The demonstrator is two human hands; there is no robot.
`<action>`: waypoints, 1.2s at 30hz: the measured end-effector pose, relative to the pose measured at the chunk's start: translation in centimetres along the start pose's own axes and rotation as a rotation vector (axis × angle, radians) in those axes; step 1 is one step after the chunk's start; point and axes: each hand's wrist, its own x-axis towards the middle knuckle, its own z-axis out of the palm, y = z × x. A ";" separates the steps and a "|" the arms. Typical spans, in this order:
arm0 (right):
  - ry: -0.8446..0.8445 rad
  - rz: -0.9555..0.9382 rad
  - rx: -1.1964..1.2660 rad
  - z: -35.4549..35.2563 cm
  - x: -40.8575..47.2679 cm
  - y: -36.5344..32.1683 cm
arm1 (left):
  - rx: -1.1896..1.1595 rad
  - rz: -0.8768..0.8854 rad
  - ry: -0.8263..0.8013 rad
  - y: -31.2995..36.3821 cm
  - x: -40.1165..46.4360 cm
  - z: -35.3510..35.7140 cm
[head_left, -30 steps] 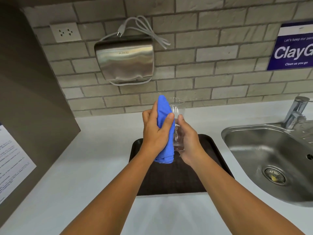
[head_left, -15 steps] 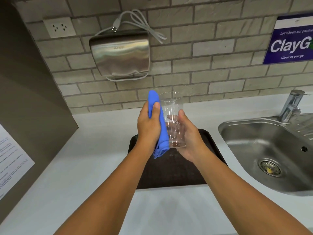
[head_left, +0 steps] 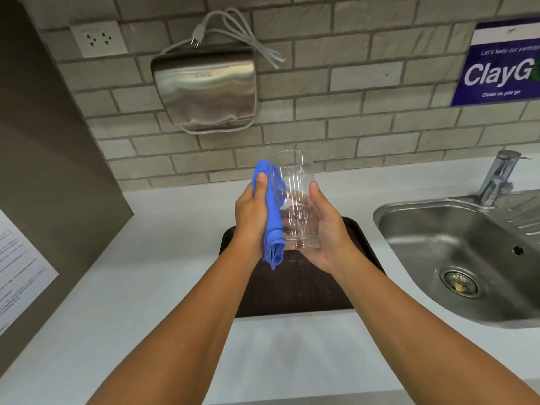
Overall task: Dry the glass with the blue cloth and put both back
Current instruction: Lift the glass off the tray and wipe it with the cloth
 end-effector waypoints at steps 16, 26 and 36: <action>0.250 -0.102 -0.281 0.9 0.0 1.3 | 0.266 0.371 0.143 -0.9 -1.2 0.7; 0.094 -0.030 -0.006 1.0 -0.4 1.7 | 0.282 0.287 0.105 0.2 0.6 -0.7; 0.047 -0.002 -0.034 0.8 0.2 2.0 | 0.423 0.623 0.028 -0.8 -1.1 -0.8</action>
